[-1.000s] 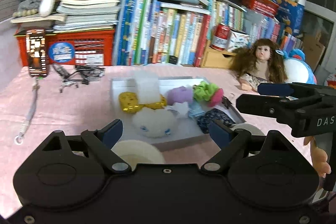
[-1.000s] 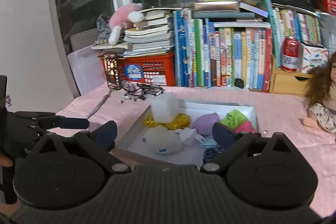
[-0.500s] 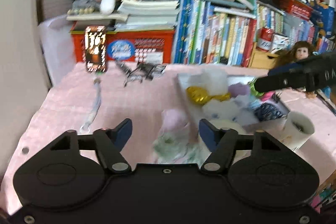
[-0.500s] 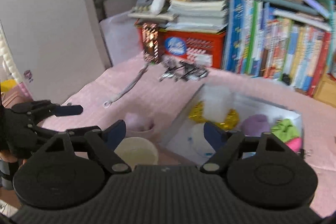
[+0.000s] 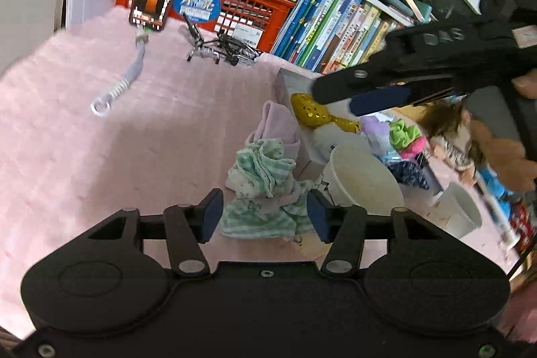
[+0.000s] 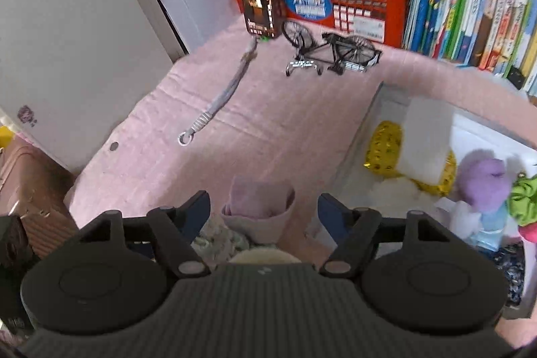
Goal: Organize soft objects
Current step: 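Grasp the green-white striped cloth with the left tool while the right tool grasps the pink sock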
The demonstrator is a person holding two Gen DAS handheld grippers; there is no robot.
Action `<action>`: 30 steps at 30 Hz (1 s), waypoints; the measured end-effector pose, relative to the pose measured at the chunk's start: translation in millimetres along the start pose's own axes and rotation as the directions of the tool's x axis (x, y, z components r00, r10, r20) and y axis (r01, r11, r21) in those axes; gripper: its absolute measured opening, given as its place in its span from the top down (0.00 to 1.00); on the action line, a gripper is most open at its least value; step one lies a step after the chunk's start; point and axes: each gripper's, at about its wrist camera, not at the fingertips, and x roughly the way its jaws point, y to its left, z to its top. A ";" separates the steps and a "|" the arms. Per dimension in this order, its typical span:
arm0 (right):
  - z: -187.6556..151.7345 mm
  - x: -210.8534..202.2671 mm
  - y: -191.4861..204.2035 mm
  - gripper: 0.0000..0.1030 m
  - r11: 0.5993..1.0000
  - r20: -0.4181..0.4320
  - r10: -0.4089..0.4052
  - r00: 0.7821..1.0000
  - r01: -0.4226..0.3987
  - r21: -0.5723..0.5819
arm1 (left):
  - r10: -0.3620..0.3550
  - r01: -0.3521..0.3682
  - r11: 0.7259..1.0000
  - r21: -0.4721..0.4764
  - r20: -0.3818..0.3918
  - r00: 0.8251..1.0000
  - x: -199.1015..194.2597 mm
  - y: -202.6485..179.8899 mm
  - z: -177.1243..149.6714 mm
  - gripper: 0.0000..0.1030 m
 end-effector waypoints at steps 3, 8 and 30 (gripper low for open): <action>6.1 20.7 5.4 0.21 1.000 -0.042 -0.017 0.999 0.017 0.001 | -0.017 0.017 0.999 -0.037 0.002 1.000 9.9 4.1 -1.9 0.45; 11.4 52.4 7.8 0.21 0.999 -0.135 -0.012 0.991 0.017 0.042 | -0.023 0.024 0.991 -0.134 0.004 1.000 16.7 18.3 -1.2 0.47; 10.6 80.1 5.7 0.21 0.998 -0.221 -0.040 0.974 0.051 0.045 | 0.080 -0.073 0.991 -0.112 0.054 0.995 -8.6 36.9 -11.7 0.61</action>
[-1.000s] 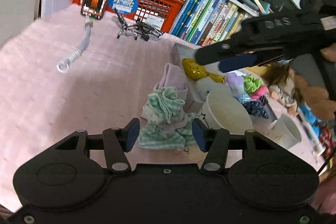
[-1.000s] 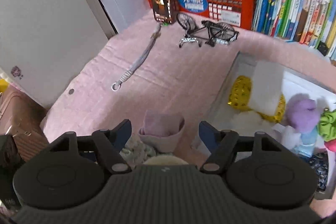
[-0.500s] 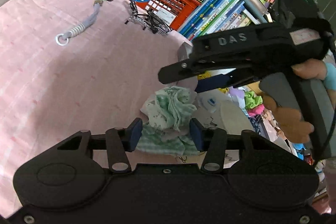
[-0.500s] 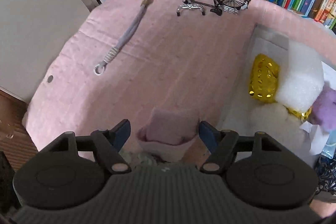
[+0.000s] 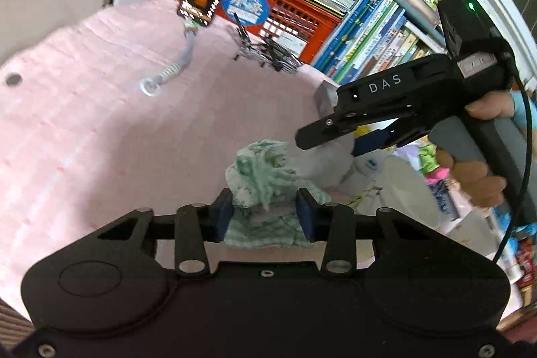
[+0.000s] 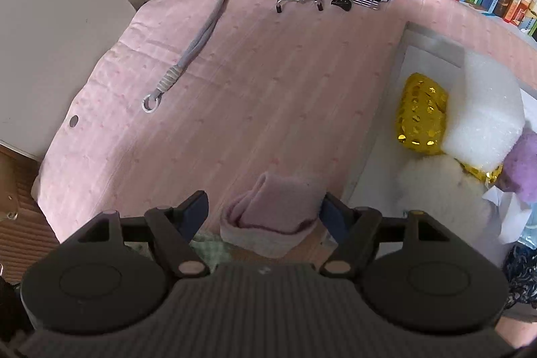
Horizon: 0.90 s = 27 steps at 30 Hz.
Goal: Organize soft objects
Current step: 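Grasp the green-white striped cloth with the left tool while the right tool grasps the pink sock, then lift and carry the striped cloth with the left tool while the right tool carries the sock to the tray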
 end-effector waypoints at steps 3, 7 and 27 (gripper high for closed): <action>0.3 3.1 3.0 0.20 1.000 -0.008 -0.011 1.000 0.011 -0.015 | 0.052 -0.054 0.998 0.046 0.033 0.998 -1.7 -4.7 -3.8 0.51; 1.7 7.6 8.7 0.20 0.999 -0.021 -0.037 0.999 0.036 -0.038 | 0.085 -0.089 0.993 0.074 0.060 0.995 -1.2 -10.9 -9.2 0.29; 4.3 30.3 32.9 0.17 0.969 -0.093 -0.166 0.982 0.144 -0.203 | 0.019 -0.020 0.996 0.092 0.013 1.000 21.4 -30.1 -22.2 0.33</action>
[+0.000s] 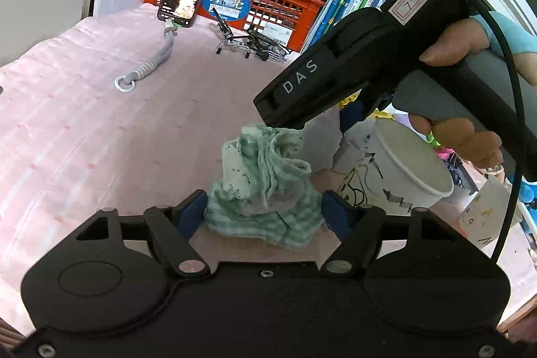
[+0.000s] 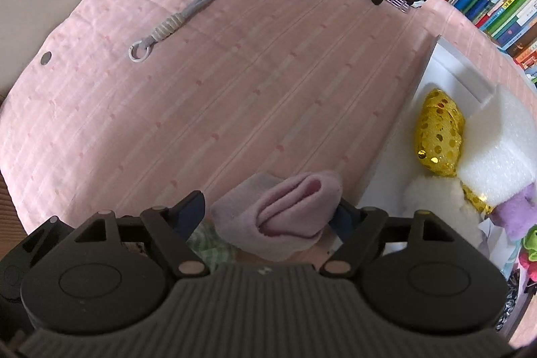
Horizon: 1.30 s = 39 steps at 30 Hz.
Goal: Organize soft objects
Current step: 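Lift and carry the striped cloth with the left tool while the right tool carries the sock to the tray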
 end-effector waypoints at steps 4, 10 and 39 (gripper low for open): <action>0.6 1.0 1.1 0.17 1.000 -0.002 -0.003 1.000 0.003 -0.008 | -0.006 0.006 1.000 -0.013 -0.007 1.000 0.8 2.1 0.4 0.47; 1.3 2.4 1.5 0.18 1.000 -0.001 -0.001 1.000 0.001 -0.010 | -0.019 0.018 0.999 -0.039 -0.020 1.000 3.1 5.2 0.7 0.61; -17.0 -43.5 -23.2 0.72 0.993 0.165 0.053 0.985 -0.069 0.092 | 0.041 -0.040 0.999 -0.024 0.032 0.999 -4.4 -7.2 21.6 0.70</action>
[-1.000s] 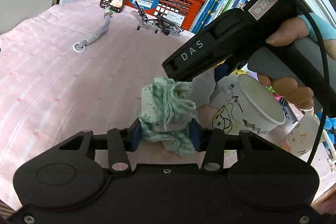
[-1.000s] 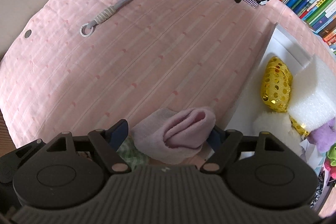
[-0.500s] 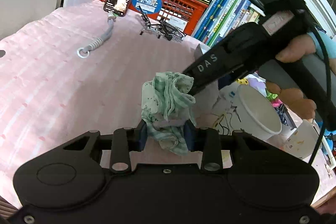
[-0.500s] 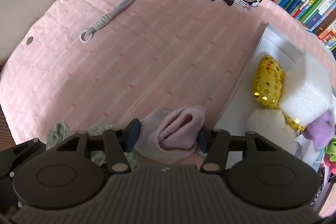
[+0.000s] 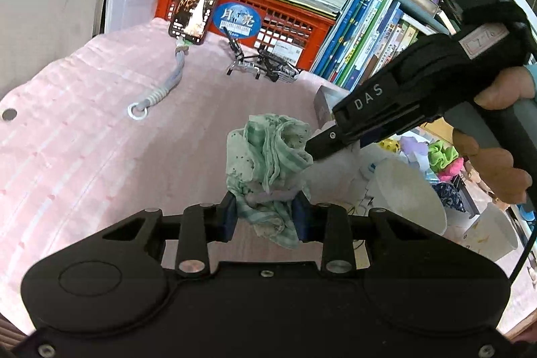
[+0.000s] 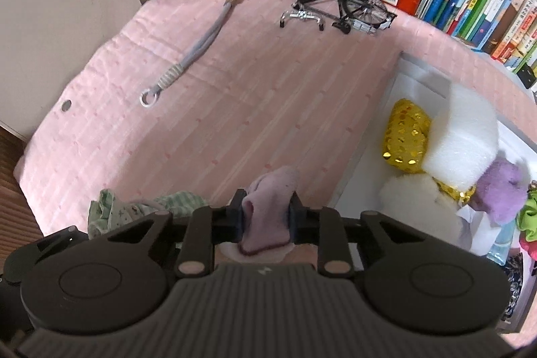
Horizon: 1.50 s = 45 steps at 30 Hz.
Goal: Organize soft objects
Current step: 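Lift and carry the striped cloth with the left tool while the right tool carries the sock to the tray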
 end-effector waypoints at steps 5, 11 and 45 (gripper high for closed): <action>-4.3 -17.2 -9.2 0.72 0.999 0.054 0.026 0.998 -0.027 0.025 | 0.002 -0.003 1.000 0.010 0.017 1.000 -3.6 -5.8 7.2 0.70; -12.3 -43.7 -24.2 0.73 0.998 0.153 0.025 0.988 -0.034 0.058 | -0.008 0.008 1.000 0.025 0.032 0.999 -7.3 -15.9 18.9 0.71; -111.0 -146.1 -158.0 0.72 0.945 0.461 -0.154 0.874 -0.005 0.326 | -0.139 0.141 0.951 0.275 -0.029 0.990 20.5 -168.0 81.2 0.71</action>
